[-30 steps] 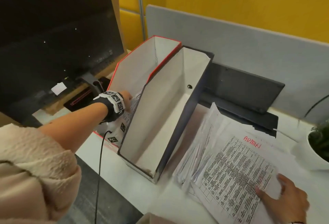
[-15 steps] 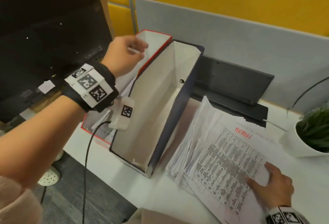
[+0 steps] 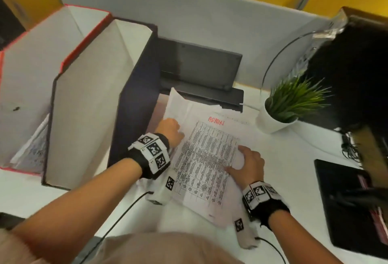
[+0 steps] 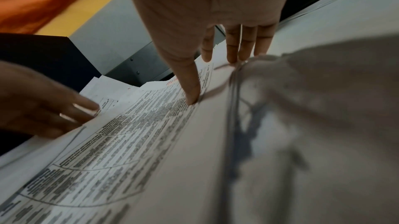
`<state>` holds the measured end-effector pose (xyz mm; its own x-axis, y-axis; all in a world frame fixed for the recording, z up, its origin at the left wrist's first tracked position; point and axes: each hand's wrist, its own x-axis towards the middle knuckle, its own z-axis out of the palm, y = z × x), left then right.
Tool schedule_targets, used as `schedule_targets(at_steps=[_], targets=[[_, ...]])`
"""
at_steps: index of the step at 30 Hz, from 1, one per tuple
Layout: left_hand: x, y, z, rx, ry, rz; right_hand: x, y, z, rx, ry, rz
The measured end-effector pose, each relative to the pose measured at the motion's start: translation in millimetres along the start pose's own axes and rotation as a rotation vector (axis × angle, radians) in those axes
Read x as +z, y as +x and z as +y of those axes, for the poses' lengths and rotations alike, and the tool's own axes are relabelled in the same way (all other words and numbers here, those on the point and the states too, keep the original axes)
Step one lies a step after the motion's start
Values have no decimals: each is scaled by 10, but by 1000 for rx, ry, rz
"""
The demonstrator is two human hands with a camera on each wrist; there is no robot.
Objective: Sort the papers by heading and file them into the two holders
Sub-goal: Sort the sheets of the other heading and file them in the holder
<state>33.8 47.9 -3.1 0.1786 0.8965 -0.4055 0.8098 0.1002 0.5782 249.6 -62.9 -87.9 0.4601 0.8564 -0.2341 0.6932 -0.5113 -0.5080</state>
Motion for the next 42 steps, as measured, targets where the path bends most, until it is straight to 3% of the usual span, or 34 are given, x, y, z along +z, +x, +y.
schedule_targets(at_steps=[3,11,14,17,20,22,28,33,36,39,42], targets=[[239,89,-182,-98,48,25,-10,-32,-3,-48,29,-18],[336,186,-305,-75,-24,170,-43,-60,-47,-137,121,-96],[333,187,-335,-47,-17,168,-75,-34,-47,-137,88,-90],[316,98,-335,75,73,229,-106,-10,-69,-137,41,-76],[336,14,-331,353,16,343,-113,5,-119,-54,268,-141],[338,-16,-336,419,-89,336,-129,32,-144,27,360,-166],[324,-22,-342,261,-350,223,-258,83,-147,193,634,-116],[219,98,-324,140,-281,136,-289,68,-47,128,660,-59],[140,245,-311,-67,-512,157,-276,29,38,33,665,-18],[83,330,-272,-238,-539,60,-270,26,50,92,904,-42],[44,311,-217,-294,-438,2,-245,60,15,240,1162,-109]])
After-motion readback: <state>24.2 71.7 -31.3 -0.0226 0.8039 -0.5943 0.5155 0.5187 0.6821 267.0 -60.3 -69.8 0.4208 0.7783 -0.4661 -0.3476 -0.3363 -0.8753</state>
